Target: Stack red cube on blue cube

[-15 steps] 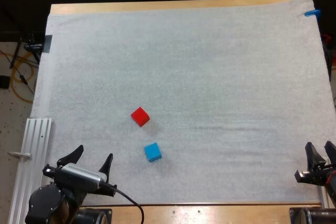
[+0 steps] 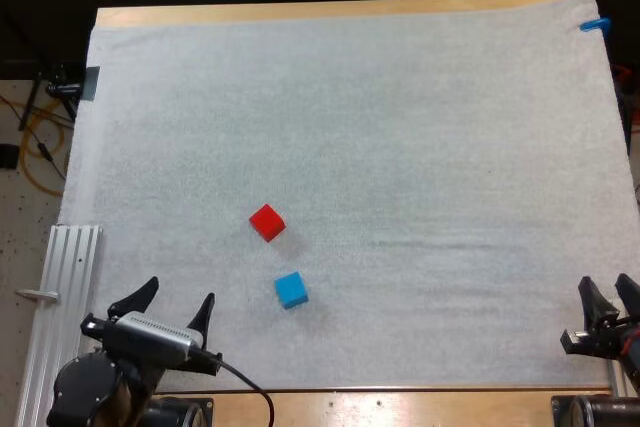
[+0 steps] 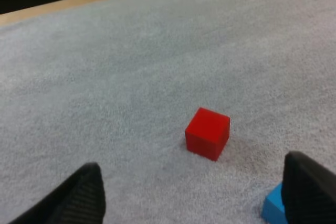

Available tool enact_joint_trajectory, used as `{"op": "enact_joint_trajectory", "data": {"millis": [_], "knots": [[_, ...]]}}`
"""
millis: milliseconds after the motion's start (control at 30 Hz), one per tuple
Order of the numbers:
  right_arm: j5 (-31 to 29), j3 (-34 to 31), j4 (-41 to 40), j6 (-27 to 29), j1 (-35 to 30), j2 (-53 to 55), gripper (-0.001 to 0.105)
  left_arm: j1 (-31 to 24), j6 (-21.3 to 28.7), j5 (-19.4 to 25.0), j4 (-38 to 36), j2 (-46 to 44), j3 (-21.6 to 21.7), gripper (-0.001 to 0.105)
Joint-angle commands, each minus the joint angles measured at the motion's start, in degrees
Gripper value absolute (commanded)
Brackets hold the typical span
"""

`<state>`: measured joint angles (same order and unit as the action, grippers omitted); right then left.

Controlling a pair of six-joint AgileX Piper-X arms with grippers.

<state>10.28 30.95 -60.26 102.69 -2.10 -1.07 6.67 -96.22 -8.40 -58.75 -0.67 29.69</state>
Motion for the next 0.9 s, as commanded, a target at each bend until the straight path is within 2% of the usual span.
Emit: {"op": "enact_joint_trajectory", "data": {"millis": [0, 133, 267, 333, 467, 533, 767, 867], "knots": [[1.7, 2.1, -0.9, 0.9, 0.0, -2.0, 0.046, 0.2, 0.7, 0.5, -0.7, -5.8, 2.0, 0.067], [5.0, 7.7, -1.4, 2.6, 0.0, -8.5, 0.046, 0.2, 2.2, 0.9, -4.3, -1.0, 7.5, 0.067], [8.6, 13.1, -1.7, 3.1, 0.4, -15.2, 0.046, 1.0, 2.2, -1.8, -7.4, 3.7, 12.5, 0.067], [11.0, 17.0, -2.2, 3.6, 1.8, -20.6, 0.046, 2.9, 2.2, -2.1, -10.7, 7.0, 15.7, 0.067], [11.3, 23.3, -4.1, 5.7, 5.2, -27.9, 0.046, 6.9, 4.3, -2.1, -17.3, 12.4, 20.3, 0.067], [11.4, 26.9, -5.3, 5.7, 8.9, -31.5, 0.046, 9.6, 5.0, -2.1, -21.7, 15.7, 22.8, 0.067], [10.2, 33.1, -5.5, 5.7, 21.1, -40.8, 0.046, 11.5, 5.2, -2.1, -22.3, 18.1, 23.9, 0.067], [8.5, 34.8, -3.7, 5.7, 26.7, -45.5, 0.057, 11.5, 5.2, -2.1, -22.1, 18.1, 23.9, 0.067]]}}
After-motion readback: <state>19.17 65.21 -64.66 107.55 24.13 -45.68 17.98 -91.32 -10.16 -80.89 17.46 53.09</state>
